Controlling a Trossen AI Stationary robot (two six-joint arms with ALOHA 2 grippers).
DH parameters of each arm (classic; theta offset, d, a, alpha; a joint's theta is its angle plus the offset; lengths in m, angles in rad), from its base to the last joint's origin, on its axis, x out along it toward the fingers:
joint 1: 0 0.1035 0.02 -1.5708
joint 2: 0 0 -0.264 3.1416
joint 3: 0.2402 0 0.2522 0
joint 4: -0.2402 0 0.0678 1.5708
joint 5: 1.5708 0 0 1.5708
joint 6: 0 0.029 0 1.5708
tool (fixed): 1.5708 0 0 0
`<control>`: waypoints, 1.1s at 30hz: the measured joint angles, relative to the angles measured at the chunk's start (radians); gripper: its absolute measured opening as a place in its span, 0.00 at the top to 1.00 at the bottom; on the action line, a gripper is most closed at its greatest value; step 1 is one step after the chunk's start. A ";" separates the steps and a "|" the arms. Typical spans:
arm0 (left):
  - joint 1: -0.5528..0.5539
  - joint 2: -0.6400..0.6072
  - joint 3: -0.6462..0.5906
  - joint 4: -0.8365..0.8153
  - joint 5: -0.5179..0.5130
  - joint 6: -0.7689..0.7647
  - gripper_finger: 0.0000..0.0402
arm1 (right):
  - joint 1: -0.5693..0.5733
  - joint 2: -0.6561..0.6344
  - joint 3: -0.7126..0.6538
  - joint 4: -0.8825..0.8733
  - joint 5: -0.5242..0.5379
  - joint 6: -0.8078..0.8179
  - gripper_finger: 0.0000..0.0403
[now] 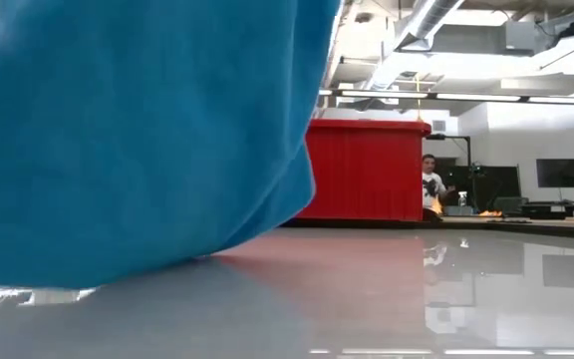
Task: Fold laundry
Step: Fold the blue shorts
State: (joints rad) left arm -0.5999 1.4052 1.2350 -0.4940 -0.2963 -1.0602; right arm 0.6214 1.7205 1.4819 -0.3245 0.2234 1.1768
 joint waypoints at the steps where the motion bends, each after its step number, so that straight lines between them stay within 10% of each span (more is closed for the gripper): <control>1: -0.003 0.000 0.000 0.006 -0.002 -0.010 1.00 | 0.000 0.003 0.000 0.020 -0.012 -0.005 0.92; 13: -0.028 -0.064 0.000 0.074 -0.031 -0.067 1.00 | -0.004 0.003 0.000 0.129 -0.095 -0.007 0.92; 33: 0.157 -0.063 -0.150 -0.197 -0.110 0.117 1.00 | -0.209 0.003 0.000 -0.258 -0.145 -0.112 0.92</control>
State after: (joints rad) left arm -0.4427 1.3418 1.0852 -0.6911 -0.4063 -0.9433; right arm 0.4122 1.7233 1.4818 -0.5825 0.0784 1.0647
